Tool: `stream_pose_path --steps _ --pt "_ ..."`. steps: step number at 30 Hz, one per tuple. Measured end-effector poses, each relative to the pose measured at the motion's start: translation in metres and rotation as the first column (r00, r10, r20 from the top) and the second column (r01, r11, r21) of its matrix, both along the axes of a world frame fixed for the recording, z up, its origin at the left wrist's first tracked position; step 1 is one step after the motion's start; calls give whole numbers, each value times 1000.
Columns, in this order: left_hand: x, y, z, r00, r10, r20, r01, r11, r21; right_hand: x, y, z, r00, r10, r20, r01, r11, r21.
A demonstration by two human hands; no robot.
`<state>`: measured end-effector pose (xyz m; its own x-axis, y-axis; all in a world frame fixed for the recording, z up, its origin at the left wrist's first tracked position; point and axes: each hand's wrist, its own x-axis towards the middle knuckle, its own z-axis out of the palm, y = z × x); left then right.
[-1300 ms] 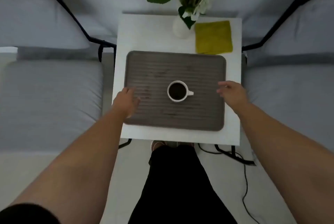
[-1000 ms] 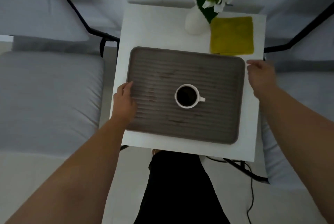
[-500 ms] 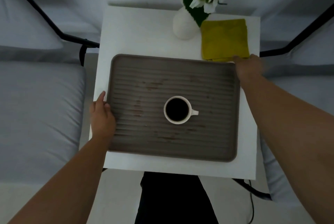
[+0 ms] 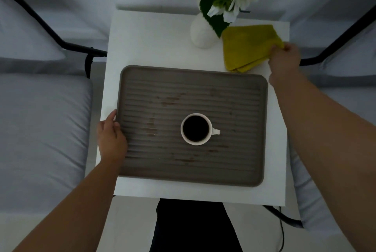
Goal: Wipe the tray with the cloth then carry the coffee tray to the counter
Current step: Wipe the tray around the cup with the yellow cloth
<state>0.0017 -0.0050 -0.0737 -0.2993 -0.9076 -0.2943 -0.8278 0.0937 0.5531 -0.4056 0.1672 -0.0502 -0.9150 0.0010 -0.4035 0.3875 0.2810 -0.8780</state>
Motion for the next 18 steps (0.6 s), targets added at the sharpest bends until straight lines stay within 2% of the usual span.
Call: stream_pose_path --steps 3,5,7,9,10,11,13,14,16,17,18 --pt "-3 0 2 1000 18 4 -18 1000 18 5 3 37 996 4 -86 -22 976 -215" --pt "-5 0 5 999 36 6 -36 999 31 15 14 61 990 32 -138 -67 963 -261" --pt "-5 -1 5 999 51 13 -51 998 41 32 24 86 957 102 -271 -152 974 -169" --pt "-4 -4 1 998 63 15 -64 996 59 52 31 98 880 267 -392 -263 963 67" --pt "-4 -6 -1 997 74 11 -74 995 70 63 30 97 842 368 -395 -317 929 189" --pt "-3 -7 -1 996 88 11 -88 993 83 74 27 91 806 464 -366 -375 880 290" --pt "-2 -9 -3 994 105 9 -105 988 117 95 18 65 699 672 -246 -536 720 441" --pt "-1 -10 -3 994 108 4 -107 985 134 104 13 49 619 768 -162 -631 610 480" --pt "0 -12 -3 994 106 1 -105 980 168 120 7 15 400 917 -10 -784 347 515" --pt "1 -14 -3 994 105 -4 -103 978 180 124 5 0 312 950 13 -793 253 555" --pt "1 -15 -3 994 104 -16 -99 977 191 125 3 -11 264 965 9 -771 205 603"
